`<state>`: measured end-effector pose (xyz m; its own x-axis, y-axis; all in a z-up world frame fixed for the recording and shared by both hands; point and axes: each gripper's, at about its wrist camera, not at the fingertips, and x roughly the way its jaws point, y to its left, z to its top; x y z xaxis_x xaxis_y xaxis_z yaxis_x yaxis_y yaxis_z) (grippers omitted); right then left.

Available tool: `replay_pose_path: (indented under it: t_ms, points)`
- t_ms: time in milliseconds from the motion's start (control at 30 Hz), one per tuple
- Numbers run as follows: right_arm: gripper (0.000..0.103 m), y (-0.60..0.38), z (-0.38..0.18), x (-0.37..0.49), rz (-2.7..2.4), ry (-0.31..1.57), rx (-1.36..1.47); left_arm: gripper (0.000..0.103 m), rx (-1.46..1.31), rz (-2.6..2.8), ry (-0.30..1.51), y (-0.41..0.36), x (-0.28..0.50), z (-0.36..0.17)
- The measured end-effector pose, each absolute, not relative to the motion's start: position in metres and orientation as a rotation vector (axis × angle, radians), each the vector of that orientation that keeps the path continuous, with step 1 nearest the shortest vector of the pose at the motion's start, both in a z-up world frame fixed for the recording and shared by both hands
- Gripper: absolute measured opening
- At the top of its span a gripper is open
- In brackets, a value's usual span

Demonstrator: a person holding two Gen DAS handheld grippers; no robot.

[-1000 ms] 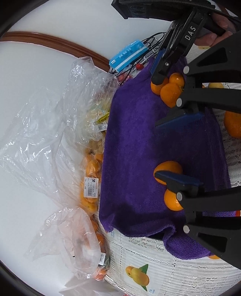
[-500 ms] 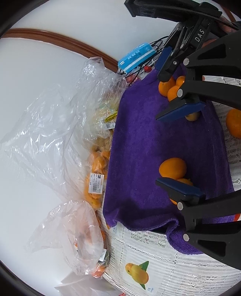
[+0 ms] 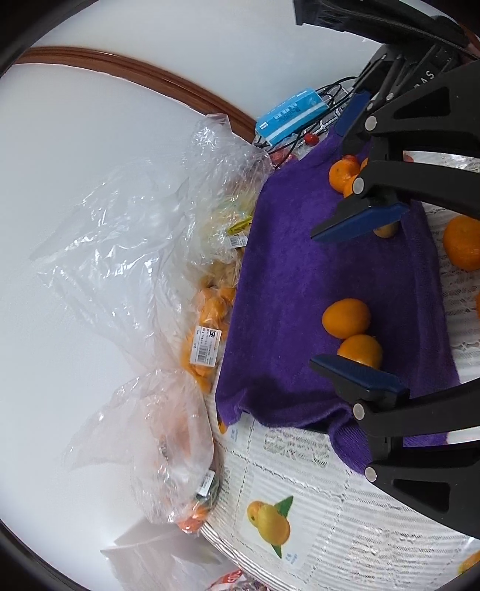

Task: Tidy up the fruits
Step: 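Withdraw both open tools from the towel toward the loose fruit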

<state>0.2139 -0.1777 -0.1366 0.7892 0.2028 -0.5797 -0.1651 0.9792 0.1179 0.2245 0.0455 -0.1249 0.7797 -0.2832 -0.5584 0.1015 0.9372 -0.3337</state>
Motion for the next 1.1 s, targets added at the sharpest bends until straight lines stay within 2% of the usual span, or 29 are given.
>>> replay_pose_path:
  t_ms: [333, 700, 800, 967, 1100]
  points:
    - [0.049, -0.165, -0.152, 0.169, 0.200, 0.691, 0.043, 0.060, -0.275, -0.198, 0.628, 0.068, 0.183, -0.127]
    - [0.049, -0.146, -0.179, 0.168, 0.230, 0.778, 0.014, 0.060, -0.199, -0.185, 0.713, 0.095, 0.134, -0.150]
    - [0.045, -0.141, -0.184, 0.173, 0.236, 0.812, 0.001, 0.060, -0.186, -0.212, 0.730, 0.096, 0.124, -0.151]
    - [0.028, -0.137, -0.192, 0.179, 0.222, 0.858, -0.016, 0.060, -0.157, -0.227, 0.733, 0.091, 0.112, -0.152]
    - [0.028, -0.139, -0.192, 0.173, 0.211, 0.852, -0.001, 0.060, -0.173, -0.229, 0.755, 0.091, 0.113, -0.156]
